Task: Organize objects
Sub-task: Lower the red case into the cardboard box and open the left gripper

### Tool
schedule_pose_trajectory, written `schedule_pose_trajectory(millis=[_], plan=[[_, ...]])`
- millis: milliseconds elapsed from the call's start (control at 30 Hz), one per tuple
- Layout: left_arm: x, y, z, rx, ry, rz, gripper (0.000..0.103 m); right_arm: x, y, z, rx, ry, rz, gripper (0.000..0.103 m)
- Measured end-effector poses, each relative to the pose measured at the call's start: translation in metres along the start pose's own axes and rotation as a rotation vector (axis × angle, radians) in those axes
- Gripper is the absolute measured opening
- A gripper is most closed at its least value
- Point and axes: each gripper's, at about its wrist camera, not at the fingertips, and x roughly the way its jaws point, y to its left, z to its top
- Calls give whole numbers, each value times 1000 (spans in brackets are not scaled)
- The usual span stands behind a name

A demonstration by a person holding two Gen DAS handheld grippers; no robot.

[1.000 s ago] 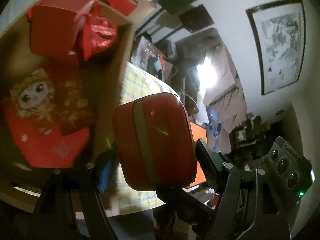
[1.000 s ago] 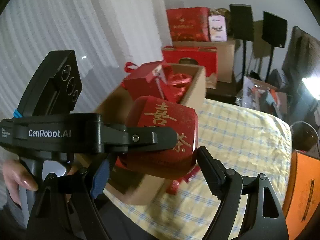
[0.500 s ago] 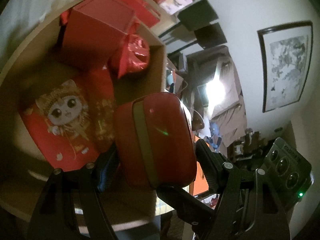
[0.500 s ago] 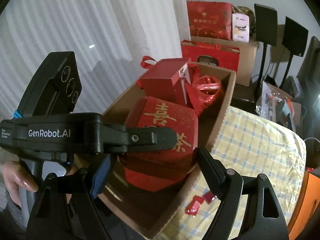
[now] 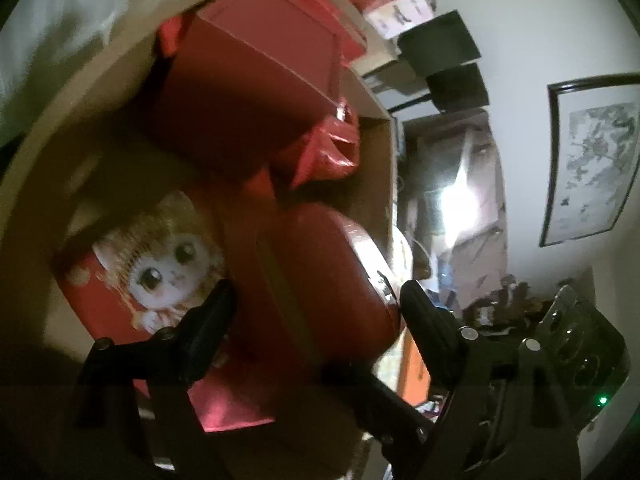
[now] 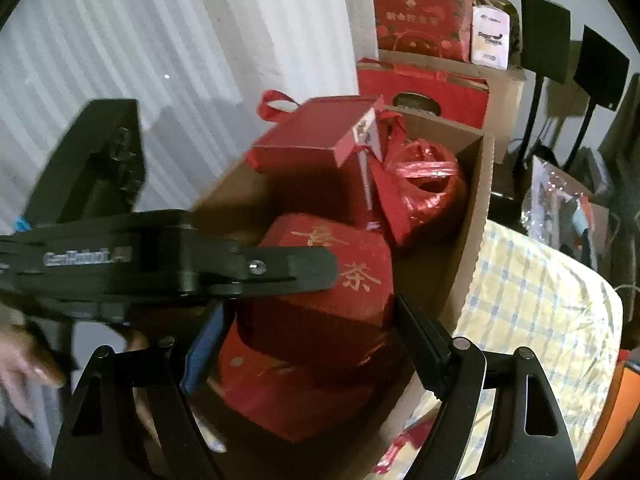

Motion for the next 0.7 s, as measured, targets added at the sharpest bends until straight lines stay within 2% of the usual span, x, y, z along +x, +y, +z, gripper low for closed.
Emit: schedule_pose_trajectory(millis=[133,300,533,700], plan=[[-5,2,2,15,-32,26,85,18,1,0,-24,26,-78,82],[-16,2,-1,30,-64,36,86,32,3,-3,-45,44,-122,82],[-27,0,-8,66,-72,55,86,32,5,-7,-46,52,-136,82],[-30,-6,-16,112,-74,98,86,21,7,-14,-44,71,-128,83]])
